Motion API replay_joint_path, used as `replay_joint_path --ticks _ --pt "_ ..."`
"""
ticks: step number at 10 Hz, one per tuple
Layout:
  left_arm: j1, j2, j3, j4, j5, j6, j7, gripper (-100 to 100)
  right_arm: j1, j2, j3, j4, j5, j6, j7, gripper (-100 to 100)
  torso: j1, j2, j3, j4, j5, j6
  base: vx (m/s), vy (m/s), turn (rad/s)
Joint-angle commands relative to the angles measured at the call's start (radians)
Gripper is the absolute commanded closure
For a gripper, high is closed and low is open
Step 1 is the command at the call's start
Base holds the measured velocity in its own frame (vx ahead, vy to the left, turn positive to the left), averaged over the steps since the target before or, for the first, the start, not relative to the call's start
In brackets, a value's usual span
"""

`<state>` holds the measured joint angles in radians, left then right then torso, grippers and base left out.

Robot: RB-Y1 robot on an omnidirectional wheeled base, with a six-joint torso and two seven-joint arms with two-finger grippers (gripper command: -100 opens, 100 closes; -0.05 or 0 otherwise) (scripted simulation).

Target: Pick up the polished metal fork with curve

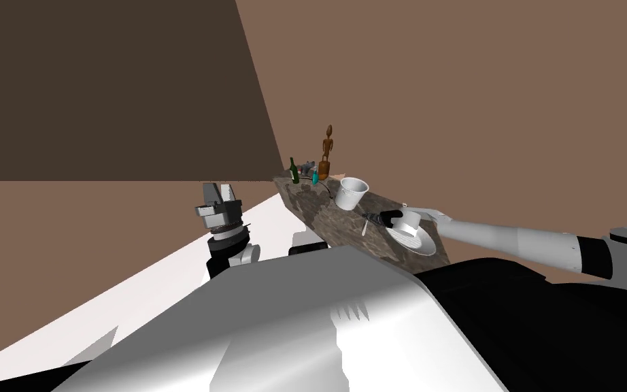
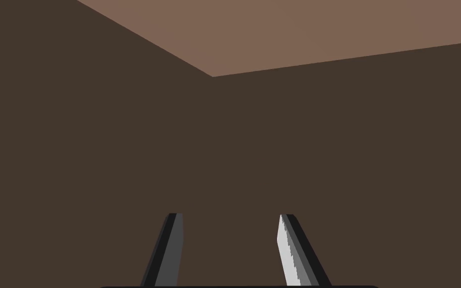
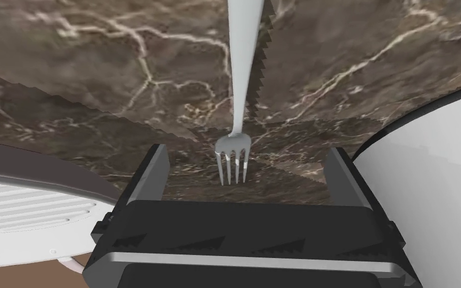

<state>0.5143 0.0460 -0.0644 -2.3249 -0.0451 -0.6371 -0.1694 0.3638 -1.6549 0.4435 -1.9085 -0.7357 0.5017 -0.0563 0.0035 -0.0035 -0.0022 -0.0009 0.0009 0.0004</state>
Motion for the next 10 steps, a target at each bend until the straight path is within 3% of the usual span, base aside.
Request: replay_joint_path --ticks 1,4,7,8,9,10 --pt "0.000 0.000 0.000 0.000 0.000 0.000 0.000 0 -0.020 0.007 0.015 0.009 -0.019 0.032 0.005 -100 0.000 0.000 0.000 0.000 0.000 0.000 0.057 0.030 0.057" --pt "0.000 0.000 0.000 0.000 0.000 0.000 0.000 0 0.010 -0.039 0.044 0.042 -0.088 0.090 -0.019 -100 -0.001 -0.001 0.000 0.000 -0.001 0.000 0.073 0.023 0.137" --pt "0.000 0.000 0.000 0.000 0.000 0.000 0.000 0 0.027 -0.062 0.060 0.059 -0.126 0.120 -0.033 -100 -0.001 0.001 0.001 0.000 0.000 0.000 0.053 0.030 0.071" --pt "0.000 0.000 0.000 0.000 0.000 0.000 0.000 0 0.018 -0.047 0.057 0.059 -0.111 0.110 -0.024 -100 0.000 0.001 0.000 0.000 0.000 0.000 0.029 0.016 0.025" --pt "0.000 0.000 0.000 0.000 0.000 0.000 0.000 0 0.019 -0.048 0.058 0.061 -0.114 0.112 -0.025 0 -0.001 0.002 0.001 0.000 0.000 0.001 0.005 0.003 -0.004" --pt "0.000 0.000 0.000 0.000 0.000 0.000 0.000 0 0.022 -0.014 0.063 0.088 -0.095 0.105 -0.016 -100 -0.002 0.004 0.002 0.001 -0.001 0.001 0.015 -0.002 0.058"
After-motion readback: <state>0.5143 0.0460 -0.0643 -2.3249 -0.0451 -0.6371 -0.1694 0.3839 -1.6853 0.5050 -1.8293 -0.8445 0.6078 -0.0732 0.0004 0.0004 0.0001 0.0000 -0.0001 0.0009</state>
